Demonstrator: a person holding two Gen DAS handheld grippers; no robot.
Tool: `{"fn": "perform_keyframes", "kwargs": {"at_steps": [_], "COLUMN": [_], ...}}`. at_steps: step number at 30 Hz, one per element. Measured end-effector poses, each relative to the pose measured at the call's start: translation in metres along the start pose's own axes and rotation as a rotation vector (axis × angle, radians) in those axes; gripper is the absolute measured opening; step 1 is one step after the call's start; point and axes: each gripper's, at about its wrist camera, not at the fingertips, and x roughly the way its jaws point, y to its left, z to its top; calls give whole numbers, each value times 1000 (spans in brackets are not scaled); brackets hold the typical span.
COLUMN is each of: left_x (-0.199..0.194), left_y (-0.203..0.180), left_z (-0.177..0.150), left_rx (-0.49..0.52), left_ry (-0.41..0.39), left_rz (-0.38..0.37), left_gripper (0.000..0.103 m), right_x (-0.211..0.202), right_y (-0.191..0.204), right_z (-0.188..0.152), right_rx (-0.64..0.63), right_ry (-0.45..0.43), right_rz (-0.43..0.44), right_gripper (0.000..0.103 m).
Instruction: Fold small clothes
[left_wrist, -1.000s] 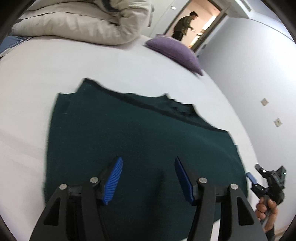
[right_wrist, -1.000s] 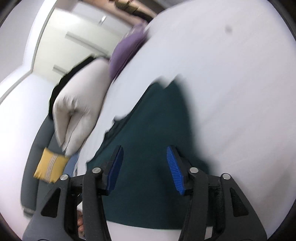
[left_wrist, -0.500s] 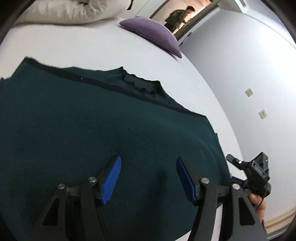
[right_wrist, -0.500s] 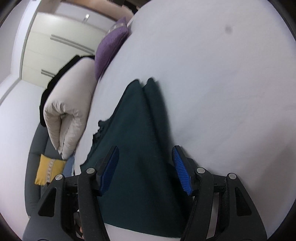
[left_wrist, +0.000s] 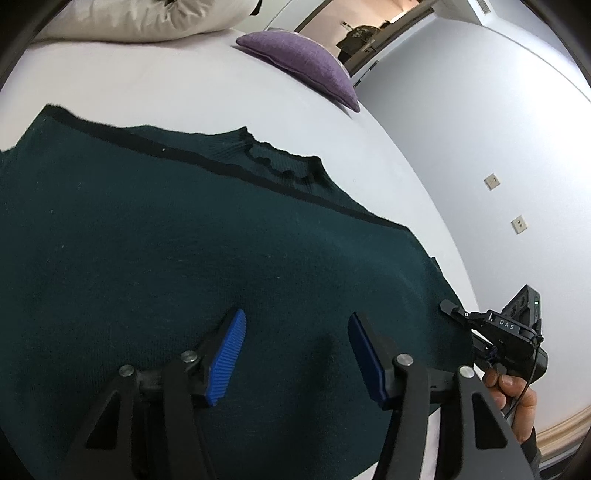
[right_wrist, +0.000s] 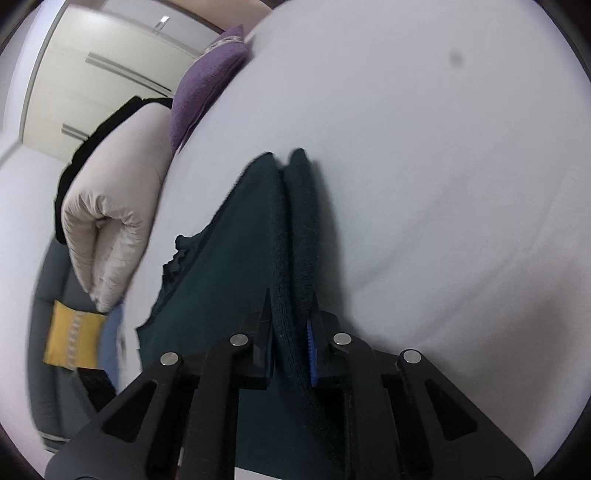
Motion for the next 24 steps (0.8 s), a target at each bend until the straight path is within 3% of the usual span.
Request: {"fn": "perform_keyframes", "kwargs": {"at_steps": [5, 9, 12, 17, 20, 23, 24], "left_x": [-16, -51, -59, -51, -49, -41, -38], "left_y": [23, 57, 76, 87, 77, 64, 59], "left_z": [7, 13, 21, 24, 28, 31, 31], "left_rx": [-121, -281, -356, -385, -352, -332, -329], "left_ry": [-2, -97, -100, -45, -24, 7, 19], "left_rz": [-93, -199, -269, -283, -257, -232, -233], "left_gripper": [50, 72, 82, 83, 89, 90, 90], "right_x": [-8, 10, 43, 100, 101, 79, 70], "right_y": [84, 171, 223, 236, 232, 229, 226], "right_z": [-7, -42, -86, -125, -131, -132, -131], "right_rx": [-203, -374, -525, -554, -579, -624, -627], "right_ry": [-14, 45, 137, 269, 273, 269, 259], "right_rz": [-48, 21, 31, 11, 22, 71, 86], "right_gripper": [11, 11, 11, 15, 16, 34, 51]}}
